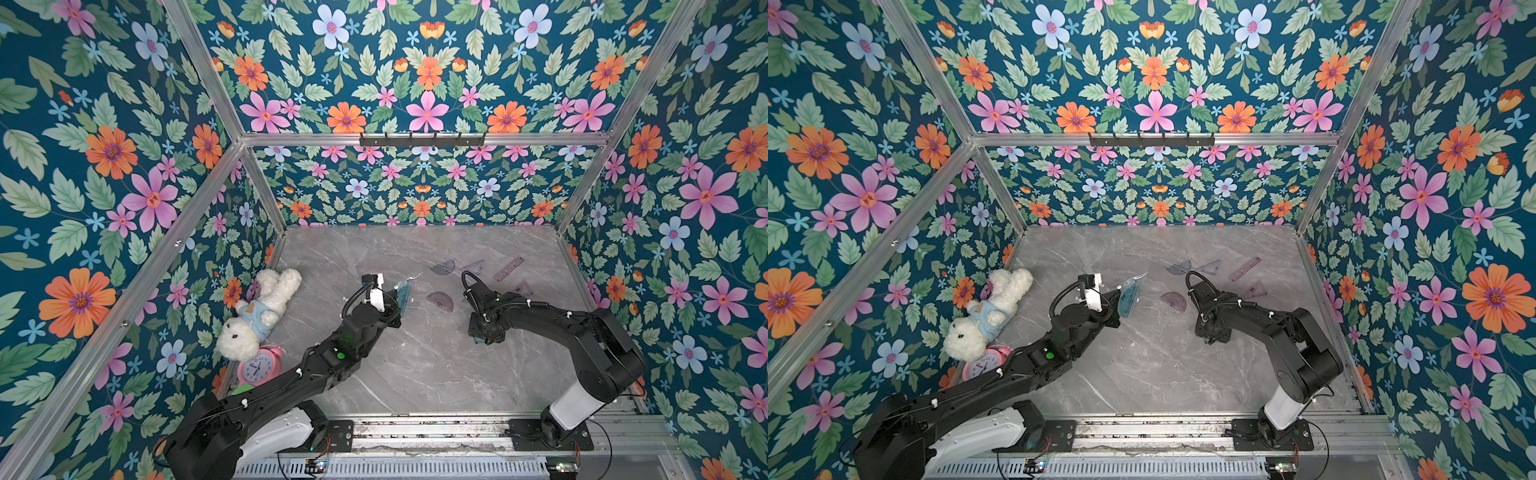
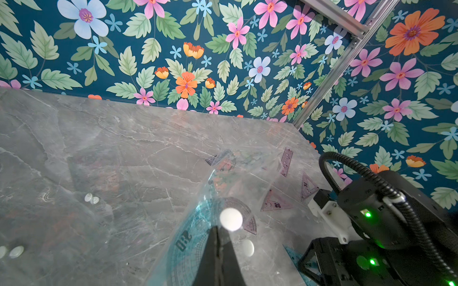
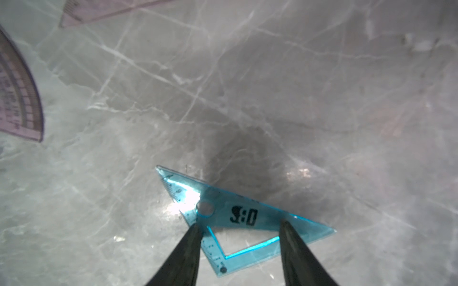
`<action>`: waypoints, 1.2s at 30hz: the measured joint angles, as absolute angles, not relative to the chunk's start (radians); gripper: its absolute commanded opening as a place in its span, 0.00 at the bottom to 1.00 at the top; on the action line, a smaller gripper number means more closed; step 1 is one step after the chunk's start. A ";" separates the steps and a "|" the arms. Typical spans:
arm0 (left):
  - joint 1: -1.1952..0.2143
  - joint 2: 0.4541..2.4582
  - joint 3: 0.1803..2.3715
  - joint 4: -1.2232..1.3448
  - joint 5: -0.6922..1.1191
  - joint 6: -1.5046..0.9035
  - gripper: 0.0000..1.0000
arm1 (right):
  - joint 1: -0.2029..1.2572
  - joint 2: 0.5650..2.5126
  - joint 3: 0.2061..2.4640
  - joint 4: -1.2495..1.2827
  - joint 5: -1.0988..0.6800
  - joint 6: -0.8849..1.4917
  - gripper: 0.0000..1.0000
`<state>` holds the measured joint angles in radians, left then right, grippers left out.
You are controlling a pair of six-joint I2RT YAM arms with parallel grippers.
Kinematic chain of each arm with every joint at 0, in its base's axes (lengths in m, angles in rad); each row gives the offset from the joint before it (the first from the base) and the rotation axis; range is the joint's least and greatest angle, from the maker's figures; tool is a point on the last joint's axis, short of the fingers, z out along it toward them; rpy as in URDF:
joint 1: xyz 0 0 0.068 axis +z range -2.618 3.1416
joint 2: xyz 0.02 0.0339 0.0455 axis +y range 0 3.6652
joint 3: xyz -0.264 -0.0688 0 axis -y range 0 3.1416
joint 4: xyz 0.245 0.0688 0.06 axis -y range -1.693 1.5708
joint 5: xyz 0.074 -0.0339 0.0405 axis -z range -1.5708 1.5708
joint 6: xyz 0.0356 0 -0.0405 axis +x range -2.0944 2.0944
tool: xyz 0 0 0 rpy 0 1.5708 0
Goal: Open the ruler set and take out the ruler
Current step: Adjust the ruler at the center of the board, then take out the ruler from the ruler set bag.
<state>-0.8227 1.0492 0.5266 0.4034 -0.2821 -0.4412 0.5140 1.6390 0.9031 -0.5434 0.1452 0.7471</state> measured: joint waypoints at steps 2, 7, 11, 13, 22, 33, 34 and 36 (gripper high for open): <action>-0.823 1.051 0.527 0.403 -0.281 -0.442 0.00 | 0.508 1.605 0.889 -0.550 0.160 0.736 0.55; -0.823 1.084 0.537 0.403 -0.258 -0.442 0.00 | 0.512 1.441 0.853 -0.513 0.149 0.693 0.60; -0.825 1.136 0.547 0.410 -0.223 -0.442 0.00 | 0.510 1.267 0.828 -0.478 0.129 0.646 0.60; -0.829 1.162 0.560 0.411 -0.203 -0.442 0.00 | 0.510 1.198 0.831 -0.473 0.105 0.634 0.57; -0.879 1.302 0.636 0.427 -0.095 -0.438 0.00 | 0.633 1.086 0.867 -0.390 -0.040 0.660 0.25; -0.925 1.366 0.686 0.461 -0.063 -0.457 0.00 | 0.729 1.282 0.892 -0.240 -0.138 0.746 0.24; -0.928 1.368 0.687 0.463 -0.061 -0.457 0.00 | 0.729 1.296 0.896 -0.233 -0.138 0.752 0.25; -0.932 1.369 0.689 0.463 -0.061 -0.458 0.00 | 0.730 1.322 0.902 -0.222 -0.139 0.753 0.28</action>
